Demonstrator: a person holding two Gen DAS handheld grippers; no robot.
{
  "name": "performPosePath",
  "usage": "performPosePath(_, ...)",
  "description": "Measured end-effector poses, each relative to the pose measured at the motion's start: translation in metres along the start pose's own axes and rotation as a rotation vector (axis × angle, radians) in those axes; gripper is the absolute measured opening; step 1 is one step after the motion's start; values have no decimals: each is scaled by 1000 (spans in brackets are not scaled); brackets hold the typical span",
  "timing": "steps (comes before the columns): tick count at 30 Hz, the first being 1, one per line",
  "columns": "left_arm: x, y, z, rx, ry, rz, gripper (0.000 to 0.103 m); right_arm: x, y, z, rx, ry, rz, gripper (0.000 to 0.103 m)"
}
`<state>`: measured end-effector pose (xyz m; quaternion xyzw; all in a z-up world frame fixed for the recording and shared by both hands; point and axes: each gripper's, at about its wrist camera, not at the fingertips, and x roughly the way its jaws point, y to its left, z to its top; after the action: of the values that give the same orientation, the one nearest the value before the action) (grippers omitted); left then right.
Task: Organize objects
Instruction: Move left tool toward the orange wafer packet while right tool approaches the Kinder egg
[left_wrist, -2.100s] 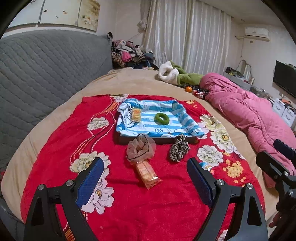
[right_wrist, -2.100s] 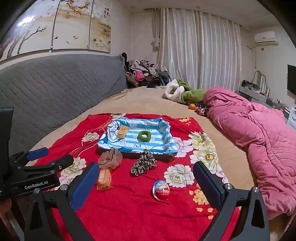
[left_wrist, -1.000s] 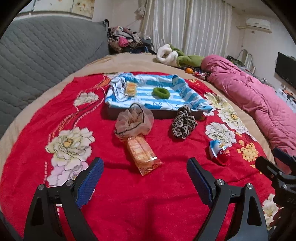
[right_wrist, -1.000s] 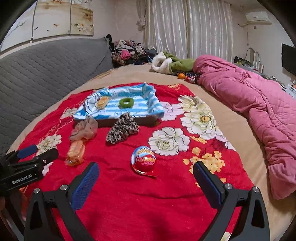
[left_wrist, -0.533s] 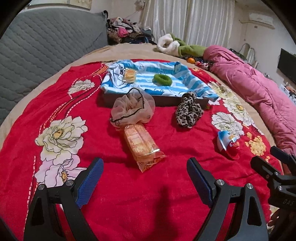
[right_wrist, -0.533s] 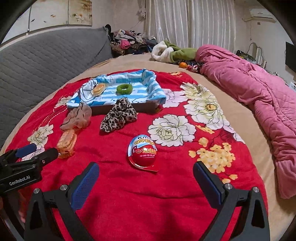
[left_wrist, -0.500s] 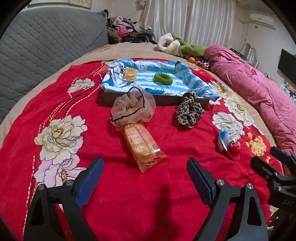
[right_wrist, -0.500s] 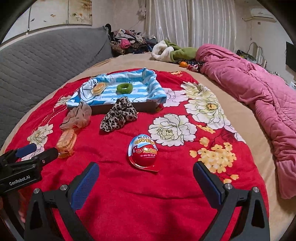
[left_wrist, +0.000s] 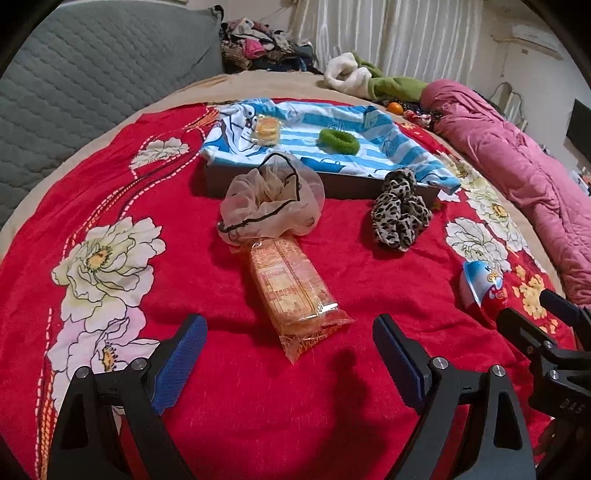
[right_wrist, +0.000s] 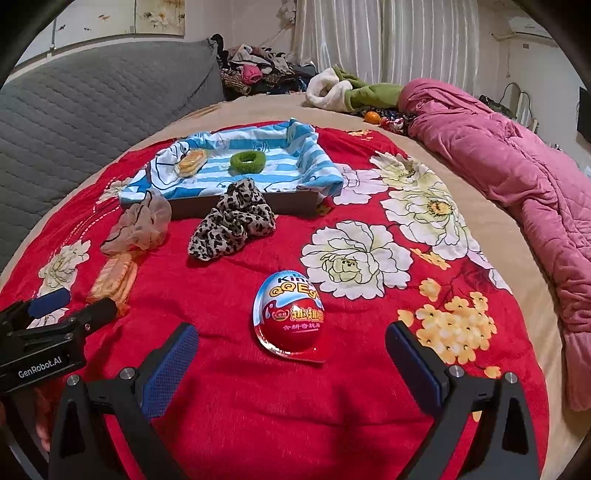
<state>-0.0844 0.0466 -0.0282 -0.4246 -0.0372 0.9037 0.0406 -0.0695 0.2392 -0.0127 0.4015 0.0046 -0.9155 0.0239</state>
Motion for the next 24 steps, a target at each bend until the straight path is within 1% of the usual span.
performPosePath(15, 31, 0, 13, 3, 45, 18, 92, 38, 1, 10, -4, 62, 1, 102)
performPosePath(24, 41, 4, 17, -22, 66, 0, 92, 55, 0, 14, 2, 93, 15, 102)
